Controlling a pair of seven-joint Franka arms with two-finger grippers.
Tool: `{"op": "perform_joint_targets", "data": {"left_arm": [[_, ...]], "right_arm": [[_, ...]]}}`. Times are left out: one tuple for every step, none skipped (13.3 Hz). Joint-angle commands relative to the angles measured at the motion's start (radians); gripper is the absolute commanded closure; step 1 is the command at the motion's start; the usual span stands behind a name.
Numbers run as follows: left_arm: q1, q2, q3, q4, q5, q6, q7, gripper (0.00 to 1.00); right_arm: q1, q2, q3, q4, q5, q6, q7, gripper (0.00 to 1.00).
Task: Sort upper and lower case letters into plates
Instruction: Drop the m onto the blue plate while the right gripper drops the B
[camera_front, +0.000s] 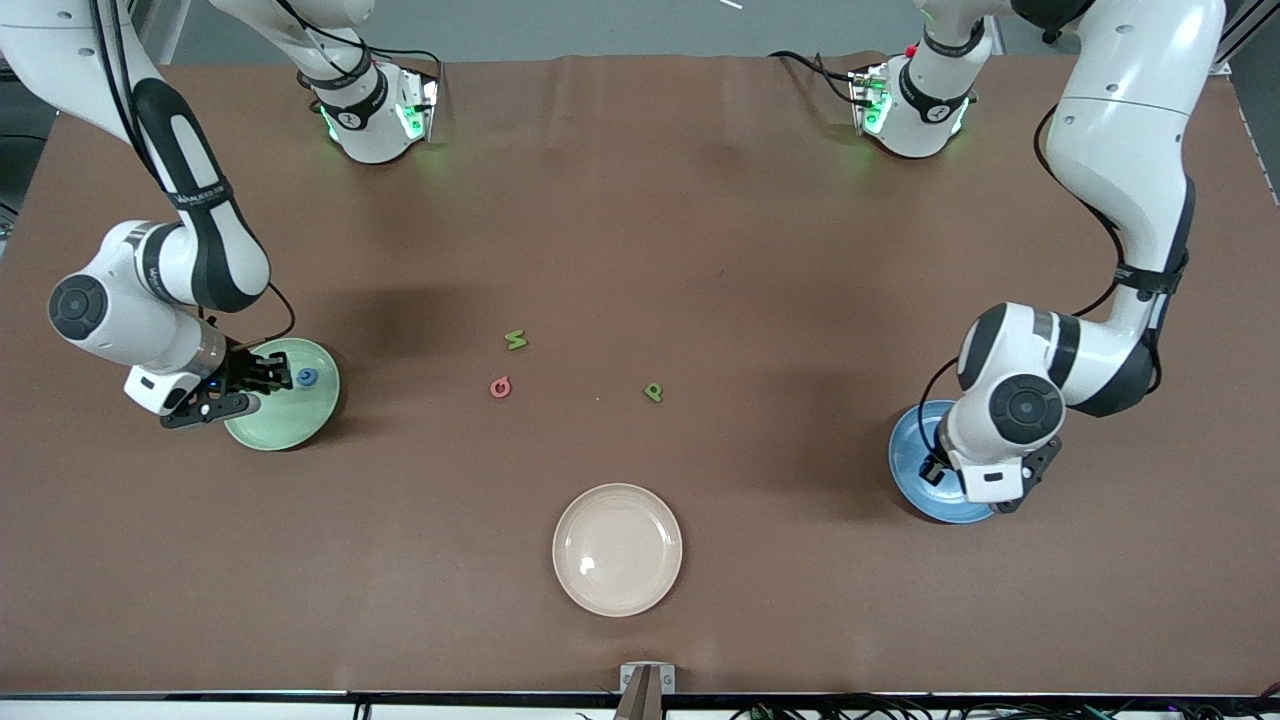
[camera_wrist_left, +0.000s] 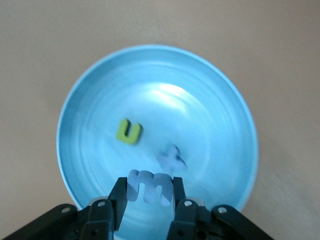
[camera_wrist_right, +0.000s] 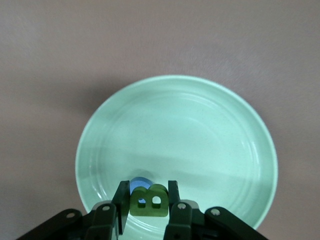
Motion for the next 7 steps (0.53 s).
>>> {"op": "perform_joint_targets", "data": {"left_arm": [[0.018,-0.012,-0.008,-0.065,0.025,0.066,0.005,0.51],[0.02,-0.016,-0.008,-0.073,0.023,0.064,0.004,0.06],[0.02,-0.032,-0.007,-0.097,0.025,0.052,0.005,0.0],[0.021,-0.064,-0.007,-0.123,0.025,0.037,0.007,0.0],[0.02,-0.082,-0.012,-0.131,0.025,0.014,0.007,0.0],[0.014,-0.09,-0.021,-0.128,0.023,-0.01,-0.002,0.0],[0.011,-0.09,-0.042,-0.125,0.019,-0.014,-0.016,0.0]], "right_arm": [[-0.044,0.007,0.023,-0.026,-0.01,0.03,-0.05,0.76],[-0.05,0.009,0.023,-0.037,-0.01,0.056,-0.055,0.76],[-0.051,0.011,0.021,-0.051,-0.01,0.081,-0.063,0.76],[-0.053,0.012,0.021,-0.056,-0.011,0.099,-0.075,0.76],[-0.054,0.014,0.021,-0.063,-0.011,0.104,-0.087,0.76],[-0.068,0.014,0.021,-0.069,-0.011,0.104,-0.089,0.76],[-0.073,0.014,0.021,-0.08,-0.011,0.11,-0.089,0.76]]}}
